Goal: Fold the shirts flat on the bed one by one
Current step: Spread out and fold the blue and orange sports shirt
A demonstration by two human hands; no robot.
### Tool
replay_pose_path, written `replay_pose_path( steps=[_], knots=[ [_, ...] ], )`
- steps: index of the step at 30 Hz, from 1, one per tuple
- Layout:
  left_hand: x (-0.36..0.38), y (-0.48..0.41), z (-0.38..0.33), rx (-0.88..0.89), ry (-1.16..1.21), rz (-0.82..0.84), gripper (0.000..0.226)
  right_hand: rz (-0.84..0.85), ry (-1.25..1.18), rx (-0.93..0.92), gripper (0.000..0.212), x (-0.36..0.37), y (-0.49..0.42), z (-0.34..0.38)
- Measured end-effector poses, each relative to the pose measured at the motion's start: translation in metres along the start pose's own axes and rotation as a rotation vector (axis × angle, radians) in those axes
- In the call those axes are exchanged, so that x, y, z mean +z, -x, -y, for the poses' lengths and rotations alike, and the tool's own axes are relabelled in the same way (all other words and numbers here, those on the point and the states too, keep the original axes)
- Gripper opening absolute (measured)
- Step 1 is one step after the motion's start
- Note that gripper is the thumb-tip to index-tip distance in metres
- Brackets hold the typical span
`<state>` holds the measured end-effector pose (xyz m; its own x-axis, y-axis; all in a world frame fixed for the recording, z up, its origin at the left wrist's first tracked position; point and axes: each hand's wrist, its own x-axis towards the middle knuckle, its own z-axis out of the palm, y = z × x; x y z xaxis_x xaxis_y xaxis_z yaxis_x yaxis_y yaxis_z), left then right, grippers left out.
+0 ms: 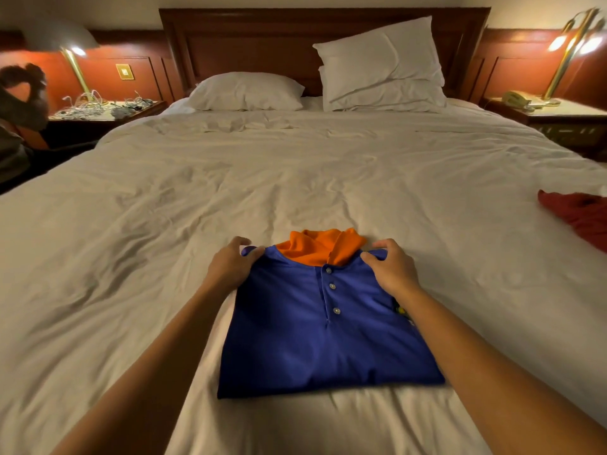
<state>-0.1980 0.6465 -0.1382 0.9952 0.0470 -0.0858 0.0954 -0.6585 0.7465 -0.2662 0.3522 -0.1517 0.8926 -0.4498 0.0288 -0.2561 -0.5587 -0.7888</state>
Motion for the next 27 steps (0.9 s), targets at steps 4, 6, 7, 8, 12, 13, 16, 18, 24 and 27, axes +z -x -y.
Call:
replay_pose_path(
  steps=[4, 6, 7, 8, 12, 13, 16, 18, 24, 27],
  knots=[
    [0.0, -0.008, 0.002, 0.015, 0.053, -0.025, 0.013, 0.024, 0.049, -0.002, 0.027, 0.0, -0.005, -0.007],
    [-0.007, -0.012, 0.006, -0.011, 0.032, -0.016, 0.013, 0.089, 0.131, -0.006, 0.031, -0.005, -0.008, -0.01],
    [-0.009, -0.014, 0.008, 0.007, -0.028, -0.01, 0.014, 0.124, 0.182, -0.018, 0.037, -0.008, -0.01, -0.01],
    [-0.01, -0.016, 0.008, 0.043, -0.104, -0.024, 0.017, 0.146, 0.22, -0.032, 0.043, -0.01, -0.011, -0.01],
    [0.001, -0.016, -0.013, 0.354, -0.118, -0.154, 0.023, 0.013, 0.207, -0.2, 0.051, -0.014, -0.013, 0.002],
    [0.008, -0.016, -0.022, 0.454, -0.078, -0.126, 0.022, 0.002, 0.18, -0.257, 0.05, -0.014, -0.015, 0.007],
    [0.031, -0.015, -0.044, 0.597, -0.107, 0.132, 0.031, 0.172, 0.086, -0.286, 0.048, -0.009, -0.022, 0.022],
    [0.041, -0.018, -0.047, 0.576, -0.28, 0.221, 0.039, 0.239, 0.036, -0.261, 0.045, -0.009, -0.025, 0.025],
    [0.034, -0.023, -0.046, 0.473, -0.247, 0.247, 0.039, 0.28, -0.031, -0.235, 0.048, -0.029, -0.018, 0.006],
    [0.028, -0.016, -0.048, 0.364, 0.062, 0.252, 0.041, 0.335, 0.02, -0.299, 0.033, -0.032, -0.01, -0.01]
  ],
)
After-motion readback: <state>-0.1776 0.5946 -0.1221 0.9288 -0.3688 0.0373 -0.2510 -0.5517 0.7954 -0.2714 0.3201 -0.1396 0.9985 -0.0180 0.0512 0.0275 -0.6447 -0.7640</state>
